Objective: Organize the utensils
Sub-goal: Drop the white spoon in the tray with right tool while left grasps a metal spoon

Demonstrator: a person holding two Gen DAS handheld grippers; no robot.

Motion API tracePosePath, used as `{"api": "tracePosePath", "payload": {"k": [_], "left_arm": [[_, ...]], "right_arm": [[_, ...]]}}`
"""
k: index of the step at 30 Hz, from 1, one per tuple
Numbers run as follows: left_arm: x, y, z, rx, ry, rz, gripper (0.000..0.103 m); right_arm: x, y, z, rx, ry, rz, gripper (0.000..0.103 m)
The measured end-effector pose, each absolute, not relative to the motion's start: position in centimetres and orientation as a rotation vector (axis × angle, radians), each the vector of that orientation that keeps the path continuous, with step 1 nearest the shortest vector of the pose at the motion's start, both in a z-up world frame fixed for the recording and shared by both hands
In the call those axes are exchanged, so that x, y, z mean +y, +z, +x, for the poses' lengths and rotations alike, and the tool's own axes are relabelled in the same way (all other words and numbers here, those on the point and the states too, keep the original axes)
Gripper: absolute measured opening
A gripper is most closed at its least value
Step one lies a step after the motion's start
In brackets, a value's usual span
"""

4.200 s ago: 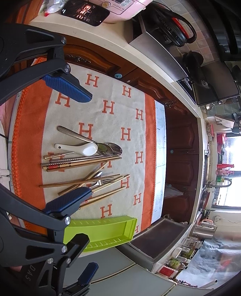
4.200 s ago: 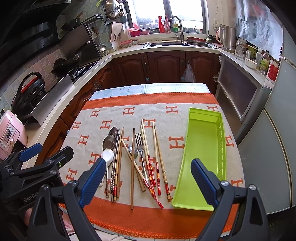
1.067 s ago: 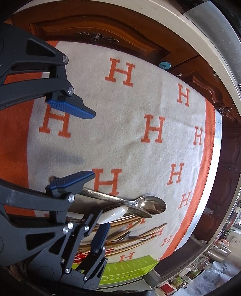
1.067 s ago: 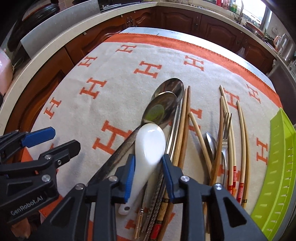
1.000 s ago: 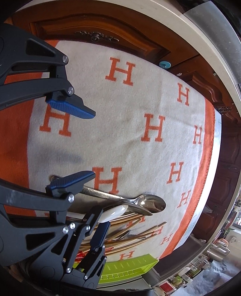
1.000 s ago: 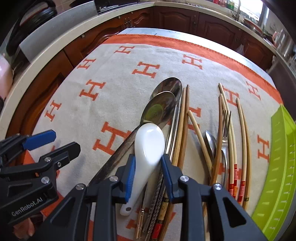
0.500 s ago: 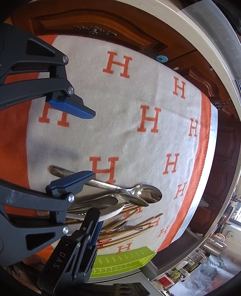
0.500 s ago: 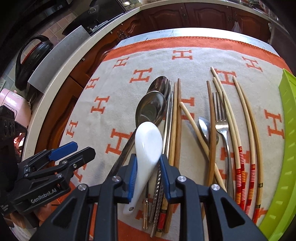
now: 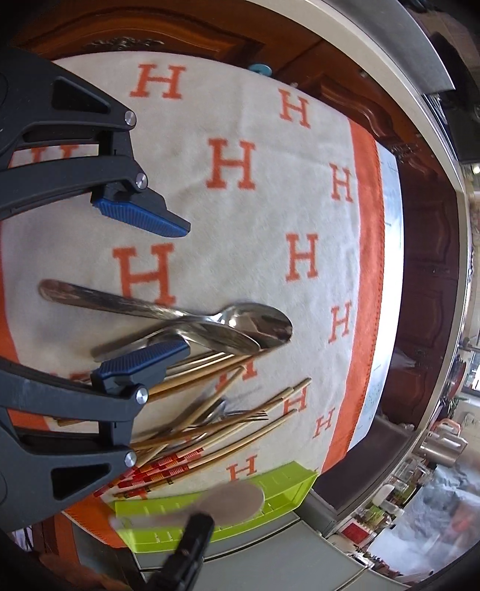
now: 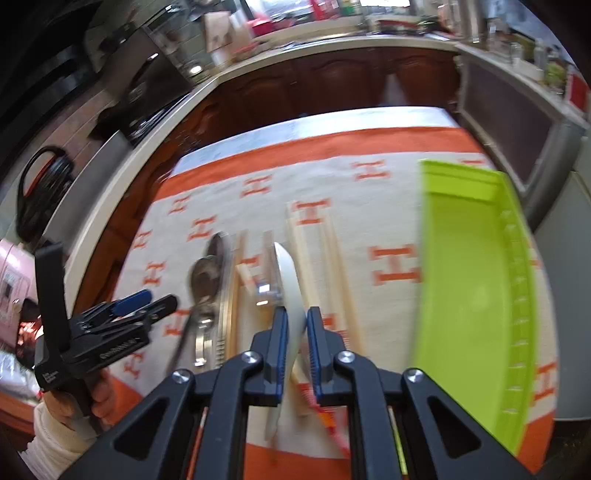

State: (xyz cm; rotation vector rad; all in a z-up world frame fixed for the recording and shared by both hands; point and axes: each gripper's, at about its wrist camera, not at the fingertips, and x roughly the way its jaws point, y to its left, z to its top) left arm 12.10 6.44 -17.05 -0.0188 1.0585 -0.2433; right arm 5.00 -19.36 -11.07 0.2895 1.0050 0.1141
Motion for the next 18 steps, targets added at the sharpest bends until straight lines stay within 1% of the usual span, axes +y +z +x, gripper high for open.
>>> {"api": "tracePosePath", "payload": {"k": [2, 6, 8, 10, 15, 17, 18], "left_arm": [[5.9, -17.2, 12.6, 1.050, -0.261, -0.007, 0.056], [4.7, -17.9, 13.7, 1.050, -0.281, 0.026, 0.055], [4.1, -18.4, 14.3, 1.058, -0.279, 0.047, 0.047], [3.8, -18.8, 14.7, 1.072, -0.277, 0.057, 0.041], [3.3, -19.6, 15.6, 1.094, -0.264, 0.064, 0.033], [3.2, -20.0, 15.7, 1.106, -0.264, 0.064, 0.024], [3.1, -20.1, 15.8, 1.111, -0.269, 0.063, 0.022]], "right_arm": [[-21.7, -11.1, 4.8, 0.998, 0.049, 0.295, 0.005], [-26.0, -12.2, 4.2, 0.998, -0.047, 0.336, 0.005], [-27.6, -12.9, 4.1, 1.002, -0.077, 0.360, 0.004], [-28.8, -13.6, 4.4, 1.006, -0.099, 0.379, 0.004], [-30.4, -15.3, 5.0, 1.037, -0.143, 0.418, 0.004], [-30.7, -16.0, 5.2, 1.063, -0.155, 0.430, 0.004], [-30.7, -16.4, 5.2, 1.074, -0.153, 0.440, 0.004]]}}
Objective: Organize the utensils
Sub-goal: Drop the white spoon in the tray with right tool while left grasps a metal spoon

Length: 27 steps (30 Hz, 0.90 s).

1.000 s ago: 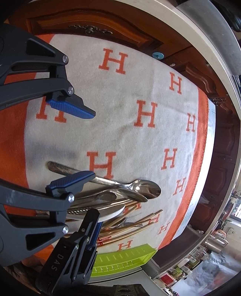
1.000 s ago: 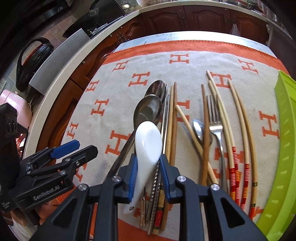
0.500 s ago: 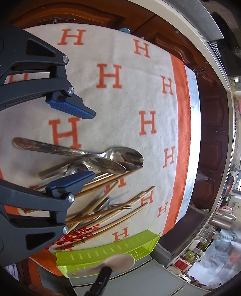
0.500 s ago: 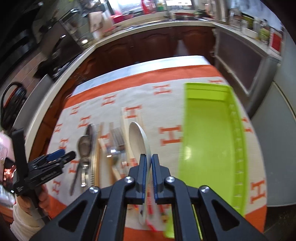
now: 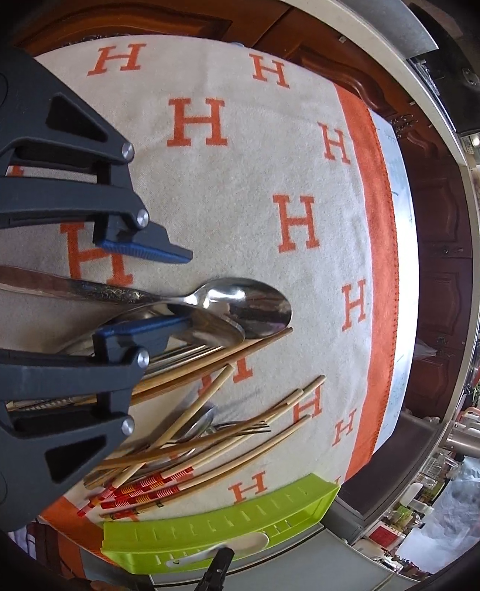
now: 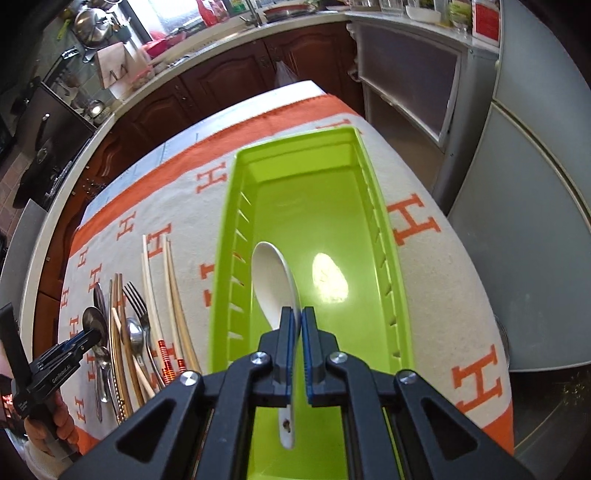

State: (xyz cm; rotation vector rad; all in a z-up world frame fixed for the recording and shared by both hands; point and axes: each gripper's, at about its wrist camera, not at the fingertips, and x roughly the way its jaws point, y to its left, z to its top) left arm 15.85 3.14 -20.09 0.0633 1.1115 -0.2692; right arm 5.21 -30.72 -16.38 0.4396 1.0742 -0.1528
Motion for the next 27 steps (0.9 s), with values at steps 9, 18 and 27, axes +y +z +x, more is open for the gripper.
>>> {"api": "tracePosePath", "payload": {"k": [9, 18, 27], "left_arm": [[2.6, -19.4, 15.7, 1.092, -0.264, 0.062, 0.002], [3.8, -16.6, 14.7, 1.059, -0.232, 0.030, 0.002], [1.2, -11.6, 12.3, 0.996, -0.309, 0.024, 0.002]], "right_arm": [[-31.7, -18.3, 6.3, 1.098, -0.163, 0.557, 0.004], [-33.2, -18.4, 10.7, 1.062, -0.178, 0.632, 0.004], [-33.4, -19.5, 14.4, 1.066, -0.118, 0.652, 0.008]]}}
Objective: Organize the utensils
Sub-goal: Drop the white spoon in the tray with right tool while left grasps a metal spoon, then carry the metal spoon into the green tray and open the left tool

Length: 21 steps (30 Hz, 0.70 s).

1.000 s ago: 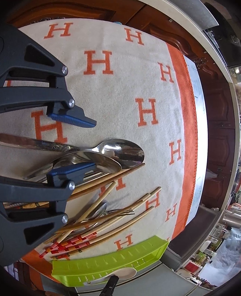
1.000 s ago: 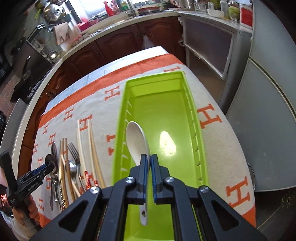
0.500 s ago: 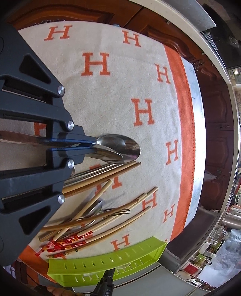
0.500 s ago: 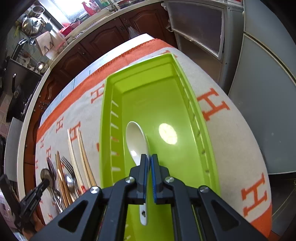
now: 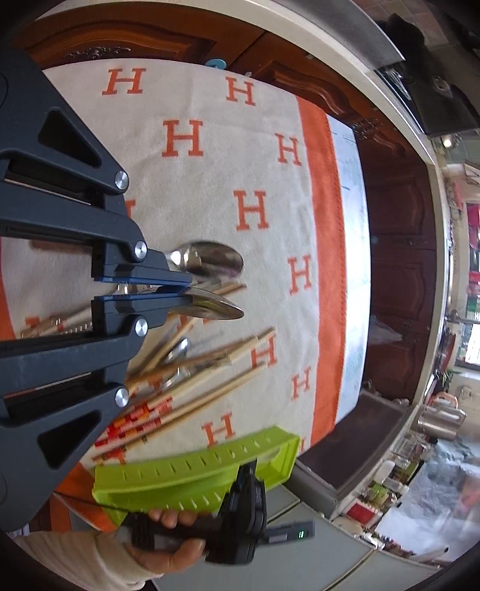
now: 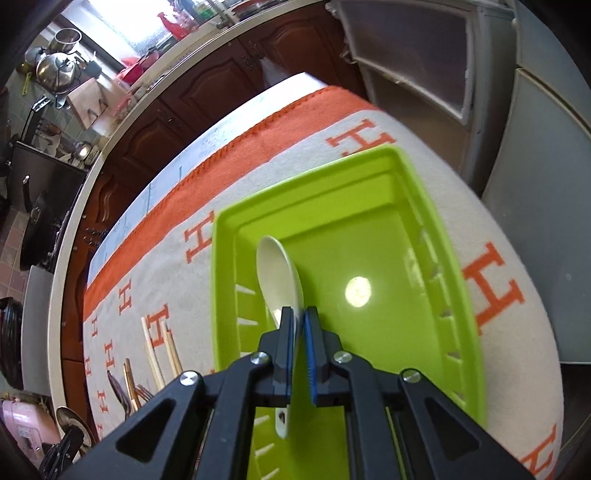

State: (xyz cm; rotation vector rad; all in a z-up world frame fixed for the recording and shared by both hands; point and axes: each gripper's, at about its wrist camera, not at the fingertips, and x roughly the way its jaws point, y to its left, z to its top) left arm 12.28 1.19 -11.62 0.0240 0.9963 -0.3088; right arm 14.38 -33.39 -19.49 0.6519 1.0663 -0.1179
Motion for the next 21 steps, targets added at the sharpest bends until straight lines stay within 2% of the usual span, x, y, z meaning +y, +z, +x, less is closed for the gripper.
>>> {"api": "tracePosePath", "payload": {"k": [3, 5, 7, 21], "left_arm": [[-0.9, -10.4, 11.6, 0.996, -0.359, 0.026, 0.002], [-2.6, -9.9, 11.3, 1.007, -0.399, 0.024, 0.002], [-4.4, -9.7, 10.9, 1.022, -0.432, 0.024, 0.002], [-18.2, -11.2, 8.2, 1.087, -0.574, 0.142, 0.002]], "right_arm": [[-33.4, -19.4, 14.3, 1.074, -0.119, 0.639, 0.011], [-33.7, -19.2, 13.8, 1.077, -0.121, 0.652, 0.020], [-34.0, -18.8, 12.9, 1.068, -0.129, 0.655, 0.024], [-34.9, -15.3, 3.0, 1.012, -0.175, 0.605, 0.024]]}}
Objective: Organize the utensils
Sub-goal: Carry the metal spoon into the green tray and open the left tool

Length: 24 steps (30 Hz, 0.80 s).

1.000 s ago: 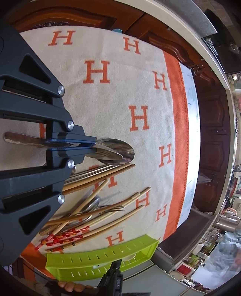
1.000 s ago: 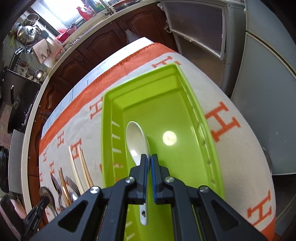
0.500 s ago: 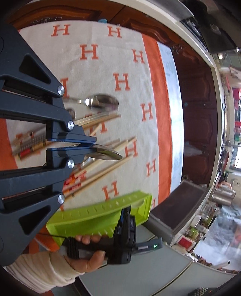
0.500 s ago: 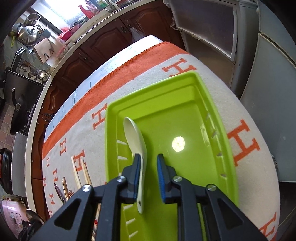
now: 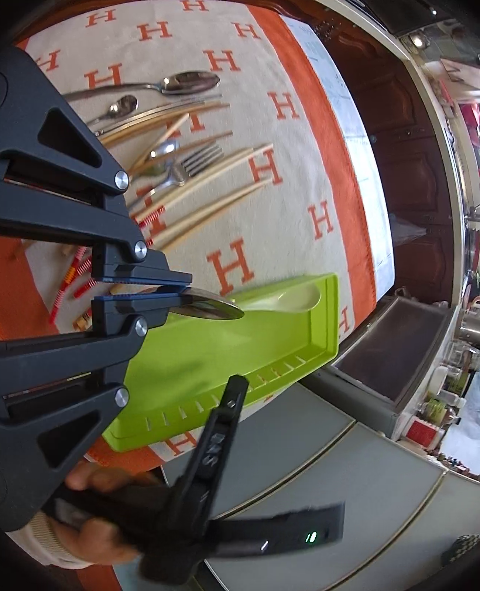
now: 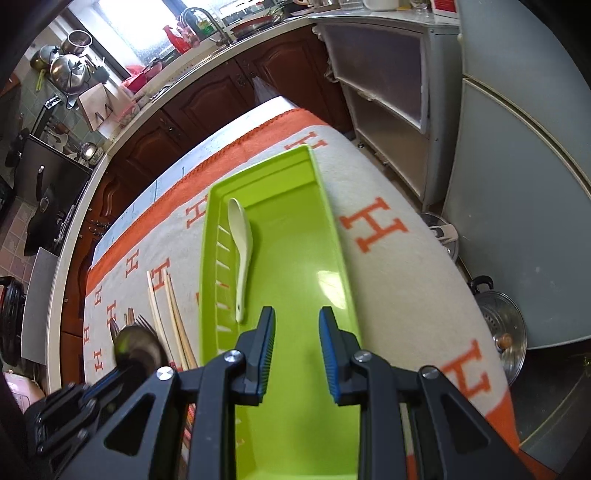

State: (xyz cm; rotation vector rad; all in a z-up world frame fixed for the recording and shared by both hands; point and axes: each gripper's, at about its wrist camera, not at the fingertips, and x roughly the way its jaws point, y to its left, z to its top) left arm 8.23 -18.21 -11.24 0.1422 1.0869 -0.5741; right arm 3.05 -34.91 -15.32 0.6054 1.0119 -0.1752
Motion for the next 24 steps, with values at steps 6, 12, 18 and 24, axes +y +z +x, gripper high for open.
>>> {"api": "tracePosePath", "payload": {"k": [6, 12, 18, 24], "left_arm": [[-22.0, -13.1, 8.3, 1.080, -0.583, 0.209, 0.002], [-24.2, -15.2, 8.6, 1.056, -0.552, 0.308, 0.002], [-24.7, -15.4, 8.2, 1.035, -0.548, 0.388, 0.002], [-23.8, -15.2, 7.8, 1.053, -0.558, 0.399, 0.002]], "right_arm": [[-35.5, -15.1, 0.8, 0.992, -0.179, 0.619, 0.024], [-35.6, -15.1, 0.1, 0.991, -0.184, 0.615, 0.024], [-35.3, -15.0, -0.1, 0.991, -0.179, 0.600, 0.024], [-34.7, -15.0, -0.1, 0.999, -0.162, 0.589, 0.024]]}}
